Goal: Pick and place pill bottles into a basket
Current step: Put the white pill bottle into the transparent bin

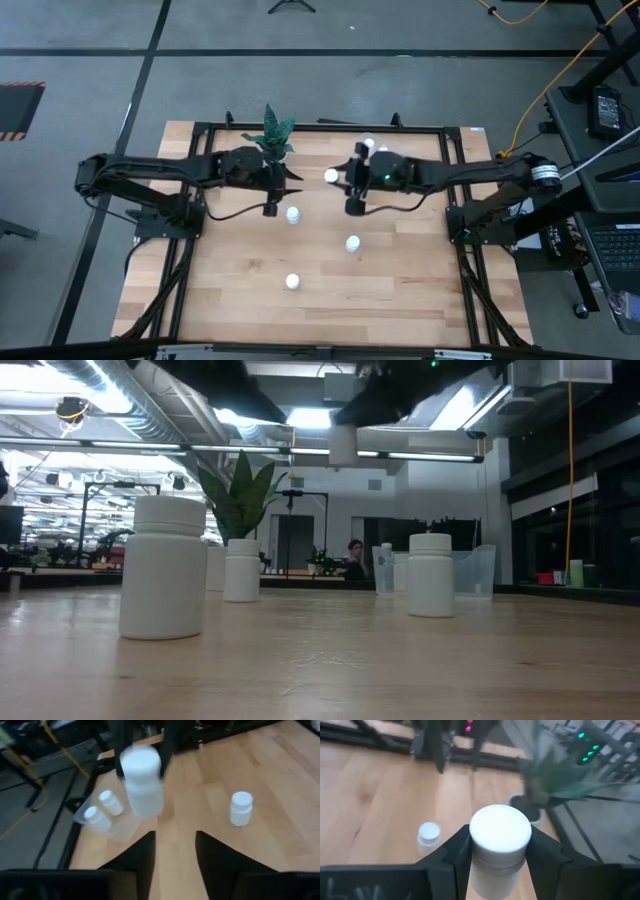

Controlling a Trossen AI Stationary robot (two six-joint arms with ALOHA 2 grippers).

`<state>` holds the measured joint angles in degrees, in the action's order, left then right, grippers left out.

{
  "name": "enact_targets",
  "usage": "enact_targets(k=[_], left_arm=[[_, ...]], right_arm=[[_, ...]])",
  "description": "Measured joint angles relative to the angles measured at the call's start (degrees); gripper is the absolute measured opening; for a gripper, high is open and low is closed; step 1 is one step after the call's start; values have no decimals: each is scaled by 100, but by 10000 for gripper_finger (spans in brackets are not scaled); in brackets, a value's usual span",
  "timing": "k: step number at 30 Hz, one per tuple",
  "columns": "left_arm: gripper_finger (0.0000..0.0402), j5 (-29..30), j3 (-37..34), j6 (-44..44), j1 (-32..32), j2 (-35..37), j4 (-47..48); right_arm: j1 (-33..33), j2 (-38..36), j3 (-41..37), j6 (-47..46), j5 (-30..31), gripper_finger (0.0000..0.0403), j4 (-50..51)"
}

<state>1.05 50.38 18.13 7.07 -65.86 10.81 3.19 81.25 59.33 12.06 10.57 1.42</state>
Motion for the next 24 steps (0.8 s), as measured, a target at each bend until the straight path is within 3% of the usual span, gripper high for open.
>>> enact_targets(k=[3,10,17,24], left_arm=[[91,123,-232,-13,2,302,-62],[9,135,-1128,-44,4,919,-682],[2,135,-1884,-430,7,1142,-1490],[6,132,-2042,-628,4,1084,-1647]], right_arm=[[67,-309,-16,-135,90,148,251],[87,-1071,-707,-702,1084,148,479],[86,-1837,-1482,-1657,2121,148,562],[54,-2111,-1591,-3015,3244,148,1783]])
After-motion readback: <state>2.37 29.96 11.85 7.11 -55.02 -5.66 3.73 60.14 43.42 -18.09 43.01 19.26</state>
